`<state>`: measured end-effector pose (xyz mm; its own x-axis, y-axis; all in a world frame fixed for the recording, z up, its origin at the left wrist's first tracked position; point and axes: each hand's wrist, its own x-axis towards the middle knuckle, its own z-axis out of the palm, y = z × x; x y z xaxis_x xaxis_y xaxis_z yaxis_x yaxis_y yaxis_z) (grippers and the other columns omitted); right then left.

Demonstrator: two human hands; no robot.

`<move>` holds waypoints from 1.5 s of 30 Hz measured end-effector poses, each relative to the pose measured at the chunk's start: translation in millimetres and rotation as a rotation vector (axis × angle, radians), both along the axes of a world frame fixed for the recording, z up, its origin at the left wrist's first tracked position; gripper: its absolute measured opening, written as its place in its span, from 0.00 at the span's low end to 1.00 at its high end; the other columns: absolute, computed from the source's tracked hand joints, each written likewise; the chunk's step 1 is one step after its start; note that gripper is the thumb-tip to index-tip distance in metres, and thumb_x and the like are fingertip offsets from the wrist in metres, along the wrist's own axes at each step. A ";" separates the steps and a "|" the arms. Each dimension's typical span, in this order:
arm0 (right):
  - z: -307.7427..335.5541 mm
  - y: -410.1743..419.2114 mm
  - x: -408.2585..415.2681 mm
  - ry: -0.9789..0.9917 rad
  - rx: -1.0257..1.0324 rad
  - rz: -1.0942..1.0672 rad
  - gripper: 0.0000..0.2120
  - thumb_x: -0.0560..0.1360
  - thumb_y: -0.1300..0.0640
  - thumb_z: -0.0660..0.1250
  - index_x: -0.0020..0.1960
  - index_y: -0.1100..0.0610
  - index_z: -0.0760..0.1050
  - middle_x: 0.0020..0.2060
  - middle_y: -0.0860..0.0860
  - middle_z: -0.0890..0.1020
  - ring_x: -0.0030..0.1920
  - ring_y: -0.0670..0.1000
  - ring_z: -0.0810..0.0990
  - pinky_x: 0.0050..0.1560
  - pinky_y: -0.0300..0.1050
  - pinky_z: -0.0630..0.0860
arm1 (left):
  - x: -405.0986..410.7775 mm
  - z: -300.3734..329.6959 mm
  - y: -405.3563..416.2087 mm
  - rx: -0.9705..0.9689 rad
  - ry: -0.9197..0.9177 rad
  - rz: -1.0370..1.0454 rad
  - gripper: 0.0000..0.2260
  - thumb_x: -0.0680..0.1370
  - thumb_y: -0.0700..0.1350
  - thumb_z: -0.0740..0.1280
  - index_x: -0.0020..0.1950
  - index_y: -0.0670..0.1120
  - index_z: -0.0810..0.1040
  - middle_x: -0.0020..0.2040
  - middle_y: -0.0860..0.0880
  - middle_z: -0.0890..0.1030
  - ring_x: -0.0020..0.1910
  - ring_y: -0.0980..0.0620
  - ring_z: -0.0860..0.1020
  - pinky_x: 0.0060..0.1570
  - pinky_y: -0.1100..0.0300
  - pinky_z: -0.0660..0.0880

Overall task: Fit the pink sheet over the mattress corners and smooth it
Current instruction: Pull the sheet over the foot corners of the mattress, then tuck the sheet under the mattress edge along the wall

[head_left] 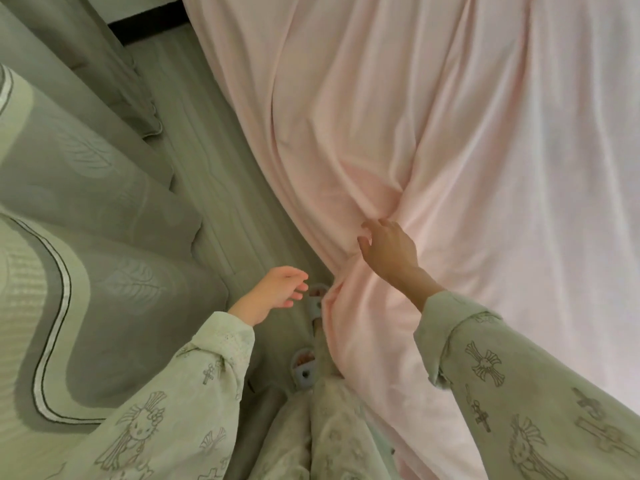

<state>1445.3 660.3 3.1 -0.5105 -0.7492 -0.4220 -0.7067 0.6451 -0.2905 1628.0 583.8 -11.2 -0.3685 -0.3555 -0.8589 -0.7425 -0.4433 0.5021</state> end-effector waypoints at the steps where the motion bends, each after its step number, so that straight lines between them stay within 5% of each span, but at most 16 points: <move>1: -4.6 -14.6 -5.7 0.024 -0.001 -0.005 0.16 0.79 0.54 0.57 0.65 0.58 0.71 0.59 0.56 0.76 0.60 0.58 0.73 0.52 0.49 0.71 | -3.7 -1.3 -12.6 -0.003 -0.004 0.018 0.08 0.81 0.44 0.58 0.56 0.46 0.74 0.51 0.46 0.78 0.45 0.51 0.76 0.43 0.63 0.72; 7: -40.1 -95.8 -35.0 0.201 0.108 0.071 0.28 0.74 0.42 0.64 0.65 0.60 0.66 0.60 0.56 0.72 0.60 0.58 0.70 0.51 0.51 0.71 | -27.2 -15.7 -88.2 -0.088 -0.051 0.093 0.09 0.81 0.43 0.57 0.55 0.47 0.76 0.48 0.50 0.79 0.50 0.52 0.76 0.46 0.64 0.74; 11: -71.4 -122.8 -52.0 0.226 0.174 0.077 0.13 0.78 0.57 0.59 0.58 0.62 0.77 0.56 0.57 0.75 0.58 0.59 0.72 0.53 0.51 0.71 | -51.8 -30.1 -129.3 -0.070 -0.065 0.082 0.11 0.80 0.43 0.58 0.58 0.44 0.76 0.45 0.53 0.78 0.50 0.52 0.75 0.48 0.62 0.74; 16: -48.4 -172.0 -52.4 -0.241 -0.026 -0.132 0.14 0.78 0.58 0.57 0.53 0.61 0.80 0.54 0.57 0.79 0.53 0.61 0.77 0.49 0.48 0.71 | -69.7 -30.8 -156.7 0.005 -0.065 0.051 0.23 0.77 0.44 0.66 0.71 0.45 0.65 0.68 0.45 0.70 0.65 0.49 0.70 0.63 0.54 0.70; 19: -17.6 -216.5 -61.0 -0.516 -0.152 -0.348 0.16 0.78 0.56 0.62 0.32 0.57 0.74 0.30 0.53 0.75 0.35 0.55 0.71 0.36 0.46 0.65 | -80.5 -29.2 -171.5 0.060 0.010 -0.010 0.41 0.71 0.49 0.72 0.76 0.50 0.50 0.76 0.47 0.57 0.74 0.49 0.59 0.71 0.52 0.61; 21: 3.7 -244.8 -61.5 -0.728 -0.225 -0.440 0.18 0.77 0.57 0.63 0.29 0.56 0.67 0.27 0.51 0.67 0.32 0.50 0.64 0.34 0.42 0.61 | -94.9 -24.6 -182.3 0.010 0.089 0.002 0.44 0.70 0.50 0.74 0.76 0.52 0.49 0.75 0.50 0.59 0.73 0.50 0.59 0.69 0.56 0.62; 24: 31.4 -297.9 -57.0 -0.850 -0.260 -0.402 0.13 0.77 0.57 0.64 0.36 0.62 0.72 0.34 0.55 0.68 0.37 0.51 0.65 0.40 0.44 0.63 | -125.4 -12.7 -220.5 -0.117 0.147 0.224 0.29 0.73 0.47 0.70 0.71 0.47 0.63 0.60 0.49 0.76 0.57 0.52 0.76 0.47 0.66 0.73; 26: 42.4 -323.5 -55.1 -0.869 -0.267 -0.372 0.16 0.77 0.56 0.64 0.39 0.69 0.74 0.36 0.55 0.70 0.39 0.51 0.67 0.42 0.44 0.64 | -133.4 -3.3 -245.9 -0.222 0.082 0.348 0.17 0.77 0.46 0.65 0.64 0.42 0.72 0.48 0.49 0.80 0.46 0.52 0.79 0.36 0.67 0.71; 29: 56.2 -364.8 -62.5 -0.803 -0.256 -0.339 0.14 0.77 0.57 0.64 0.36 0.63 0.78 0.33 0.52 0.74 0.36 0.48 0.69 0.39 0.39 0.65 | -127.7 8.9 -294.0 -0.307 0.140 0.269 0.09 0.80 0.42 0.58 0.57 0.44 0.74 0.42 0.50 0.78 0.41 0.53 0.77 0.37 0.66 0.72; 32: 57.7 -402.0 -68.4 -0.690 -0.240 -0.317 0.12 0.76 0.58 0.65 0.46 0.66 0.81 0.41 0.59 0.82 0.40 0.48 0.73 0.43 0.42 0.69 | -110.7 11.6 -339.4 -0.255 0.184 0.217 0.11 0.79 0.37 0.55 0.51 0.45 0.76 0.43 0.46 0.80 0.45 0.49 0.77 0.43 0.60 0.73; 38: 40.4 -472.6 -68.5 -0.689 -0.214 -0.538 0.09 0.74 0.60 0.64 0.42 0.62 0.81 0.41 0.56 0.81 0.45 0.52 0.77 0.53 0.50 0.75 | -60.4 -10.8 -447.4 -0.079 0.019 -0.463 0.07 0.72 0.46 0.65 0.43 0.42 0.77 0.39 0.45 0.77 0.37 0.50 0.74 0.38 0.60 0.69; 45: 17.4 -542.7 -92.7 -0.656 -0.177 -0.601 0.12 0.77 0.58 0.59 0.51 0.61 0.79 0.45 0.54 0.83 0.48 0.53 0.79 0.55 0.48 0.74 | -87.5 -16.5 -552.5 -0.184 0.024 -0.394 0.07 0.78 0.39 0.62 0.40 0.46 0.76 0.35 0.51 0.80 0.33 0.52 0.77 0.35 0.67 0.72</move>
<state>1352.7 117.6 20.4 -0.5338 -0.5162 -0.6698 0.0768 0.7592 -0.6463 1540.4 31.3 -27.7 -0.5257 -0.3299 -0.7841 -0.8243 -0.0303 0.5654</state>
